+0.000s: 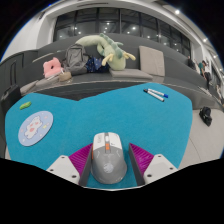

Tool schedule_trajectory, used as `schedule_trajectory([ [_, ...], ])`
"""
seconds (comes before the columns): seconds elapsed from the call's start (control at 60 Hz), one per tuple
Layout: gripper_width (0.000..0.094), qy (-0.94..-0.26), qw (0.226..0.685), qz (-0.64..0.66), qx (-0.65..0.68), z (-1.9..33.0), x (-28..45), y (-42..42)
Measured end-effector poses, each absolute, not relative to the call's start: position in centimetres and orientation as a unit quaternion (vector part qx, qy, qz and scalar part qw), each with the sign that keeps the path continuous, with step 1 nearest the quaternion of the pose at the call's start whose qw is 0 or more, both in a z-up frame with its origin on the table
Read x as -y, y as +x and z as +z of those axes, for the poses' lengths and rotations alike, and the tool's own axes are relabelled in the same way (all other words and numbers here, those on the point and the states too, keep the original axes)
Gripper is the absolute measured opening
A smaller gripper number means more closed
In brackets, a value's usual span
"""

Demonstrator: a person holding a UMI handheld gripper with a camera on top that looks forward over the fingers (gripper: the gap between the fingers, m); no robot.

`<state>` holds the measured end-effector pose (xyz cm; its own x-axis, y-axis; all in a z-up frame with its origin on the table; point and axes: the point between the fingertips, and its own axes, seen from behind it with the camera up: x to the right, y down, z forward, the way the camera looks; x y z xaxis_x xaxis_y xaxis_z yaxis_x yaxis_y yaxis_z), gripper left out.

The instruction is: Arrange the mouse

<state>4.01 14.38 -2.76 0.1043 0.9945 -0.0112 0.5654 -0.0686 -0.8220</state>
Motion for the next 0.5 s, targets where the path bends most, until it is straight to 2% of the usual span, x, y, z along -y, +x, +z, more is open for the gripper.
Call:
schedule_trajectory([
  [0.017, 0.0655, -0.659, 0.341, 0.314, 0.593, -2.8, -14.3, 4.0],
  [0.05, 0.0556, -0.657, 0.339, 0.313, 0.596, -2.9, -13.9, 4.1],
  [0.083, 0.0547, -0.657, 0.343, 0.307, 0.597, -2.8, -13.9, 4.2],
  [0.133, 0.0412, -0.657, 0.344, 0.303, 0.599, -2.8, -13.7, 4.2],
  [0.183, 0.0365, -0.670, 0.343, 0.301, 0.586, -2.5, -13.8, 4.3],
  [0.283, 0.0349, -0.672, 0.332, 0.334, 0.571, 0.3, -11.2, 4.4],
  [0.417, 0.0349, -0.623, 0.353, 0.376, 0.588, 7.2, -4.3, 3.1],
  [0.5, 0.0348, -0.605, 0.344, 0.407, 0.592, 10.6, 1.4, 1.5],
])
